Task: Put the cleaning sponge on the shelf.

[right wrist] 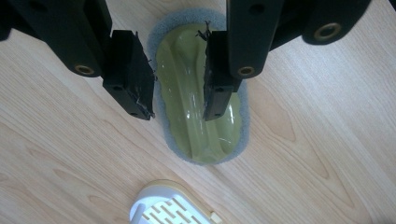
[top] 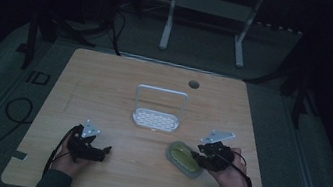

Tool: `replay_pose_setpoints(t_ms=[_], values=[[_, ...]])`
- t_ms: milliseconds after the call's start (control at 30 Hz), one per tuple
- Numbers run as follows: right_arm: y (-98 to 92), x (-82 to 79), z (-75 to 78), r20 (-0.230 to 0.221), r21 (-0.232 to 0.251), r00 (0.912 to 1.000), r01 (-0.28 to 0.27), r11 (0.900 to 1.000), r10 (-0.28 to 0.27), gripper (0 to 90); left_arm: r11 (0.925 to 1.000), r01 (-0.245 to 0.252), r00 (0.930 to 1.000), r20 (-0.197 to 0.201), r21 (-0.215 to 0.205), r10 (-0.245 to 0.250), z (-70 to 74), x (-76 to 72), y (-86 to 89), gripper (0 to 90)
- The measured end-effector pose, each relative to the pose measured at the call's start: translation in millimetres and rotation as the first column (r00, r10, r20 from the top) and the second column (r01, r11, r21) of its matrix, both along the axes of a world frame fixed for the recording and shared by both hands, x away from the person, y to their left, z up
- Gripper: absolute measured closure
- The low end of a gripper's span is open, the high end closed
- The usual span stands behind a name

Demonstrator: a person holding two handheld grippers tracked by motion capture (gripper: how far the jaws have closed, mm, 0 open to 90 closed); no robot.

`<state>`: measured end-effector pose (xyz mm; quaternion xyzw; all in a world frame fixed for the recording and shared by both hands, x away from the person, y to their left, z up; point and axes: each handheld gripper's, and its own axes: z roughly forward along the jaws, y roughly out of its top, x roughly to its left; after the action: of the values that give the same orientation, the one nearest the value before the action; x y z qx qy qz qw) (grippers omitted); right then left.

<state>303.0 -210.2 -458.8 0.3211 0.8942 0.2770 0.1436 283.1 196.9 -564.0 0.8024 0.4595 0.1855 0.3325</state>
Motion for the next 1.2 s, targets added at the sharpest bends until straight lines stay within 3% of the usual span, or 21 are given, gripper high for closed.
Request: replay_pose_setpoints(t_ms=[633,1200], values=[[12.8,11.5,-1.0,-0.047,-0.088,0.9974,-0.059,0.994,0.055,62.5,1.0,-0.003,1.0,0.001,-0.004,0.003,-0.2,-0.1,-0.3,8.7],[20.9,23.4,1.9,-0.083,-0.121,0.9939,-0.083,0.989,0.073,62.5,1.0,-0.003,1.0,0.0,-0.004,0.003,-0.1,-0.1,-0.3,8.7]])
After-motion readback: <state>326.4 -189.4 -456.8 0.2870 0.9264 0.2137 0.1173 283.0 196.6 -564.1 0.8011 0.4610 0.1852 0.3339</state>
